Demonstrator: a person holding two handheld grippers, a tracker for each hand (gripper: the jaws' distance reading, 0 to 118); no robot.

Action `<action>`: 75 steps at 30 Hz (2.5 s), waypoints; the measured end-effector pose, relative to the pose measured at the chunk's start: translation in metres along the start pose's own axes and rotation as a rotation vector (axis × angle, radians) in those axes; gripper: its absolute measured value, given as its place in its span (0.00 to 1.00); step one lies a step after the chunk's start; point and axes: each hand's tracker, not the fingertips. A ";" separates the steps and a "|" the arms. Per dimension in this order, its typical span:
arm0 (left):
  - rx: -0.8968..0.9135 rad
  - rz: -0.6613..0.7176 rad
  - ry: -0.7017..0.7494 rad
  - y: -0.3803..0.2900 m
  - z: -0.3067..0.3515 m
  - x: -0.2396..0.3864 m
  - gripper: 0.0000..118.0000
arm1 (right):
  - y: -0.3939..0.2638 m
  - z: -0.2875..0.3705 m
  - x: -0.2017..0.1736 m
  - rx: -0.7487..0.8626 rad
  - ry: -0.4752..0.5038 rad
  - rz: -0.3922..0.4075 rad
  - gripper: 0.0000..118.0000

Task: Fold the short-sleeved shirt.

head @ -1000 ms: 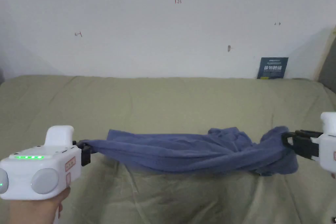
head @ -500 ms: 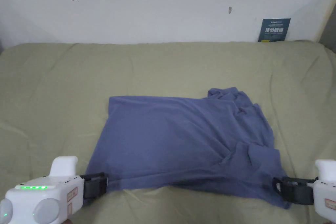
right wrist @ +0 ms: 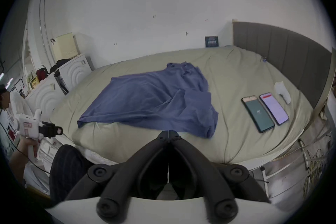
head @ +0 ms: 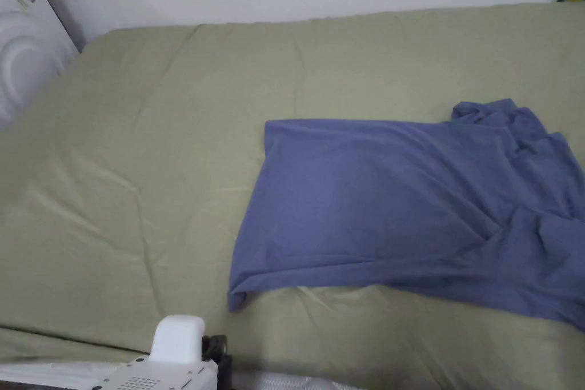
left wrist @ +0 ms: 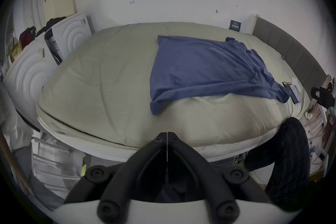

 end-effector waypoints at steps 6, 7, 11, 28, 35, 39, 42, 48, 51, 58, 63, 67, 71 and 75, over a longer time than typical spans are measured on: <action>0.037 -0.078 -0.002 0.030 -0.038 -0.005 1.00 | 0.000 0.002 0.000 -0.015 -0.027 0.017 0.00; -0.042 -0.031 0.027 0.032 -0.044 -0.011 1.00 | 0.000 0.003 0.001 -0.015 -0.036 0.014 0.00; -0.097 -0.053 0.049 0.052 -0.089 -0.011 0.99 | -0.001 0.004 0.006 -0.023 -0.057 -0.004 0.00; -0.114 -0.055 -0.002 0.066 -0.108 -0.014 0.10 | 0.014 -0.025 0.030 -0.116 -0.134 0.022 0.00; -0.064 -0.057 -0.007 0.082 -0.081 0.006 0.10 | 0.037 -0.103 0.083 -0.225 -0.231 0.031 0.97; -0.069 -0.055 -0.006 0.087 -0.078 0.014 0.10 | 0.043 -0.152 0.110 -0.350 -0.223 0.083 0.99; -0.069 -0.052 -0.001 0.090 -0.075 0.019 0.10 | 0.038 -0.168 0.107 -0.422 -0.173 0.106 0.99; -0.087 -0.013 -0.017 0.093 -0.078 0.013 0.08 | 0.047 -0.171 0.092 -0.405 -0.081 0.119 0.03; -0.063 -0.004 -0.032 0.098 -0.074 0.011 0.07 | 0.059 -0.137 0.083 -0.343 -0.036 0.075 0.03; -0.017 0.095 -0.187 0.160 -0.078 0.004 0.06 | 0.147 -0.145 0.094 -0.242 0.093 -0.047 0.03; 0.044 0.115 -0.209 0.226 -0.094 0.008 0.06 | 0.212 -0.177 0.101 -0.211 0.124 -0.070 0.03; 0.029 0.208 -0.170 0.277 -0.135 0.002 0.06 | 0.243 -0.233 0.121 -0.258 0.103 -0.151 0.03; -0.103 0.358 -0.105 0.302 -0.200 -0.004 0.06 | 0.243 -0.308 0.143 -0.407 0.018 -0.235 0.03; -0.241 0.312 -0.004 0.299 -0.252 0.003 0.06 | 0.225 -0.351 0.154 -0.473 -0.040 -0.296 0.13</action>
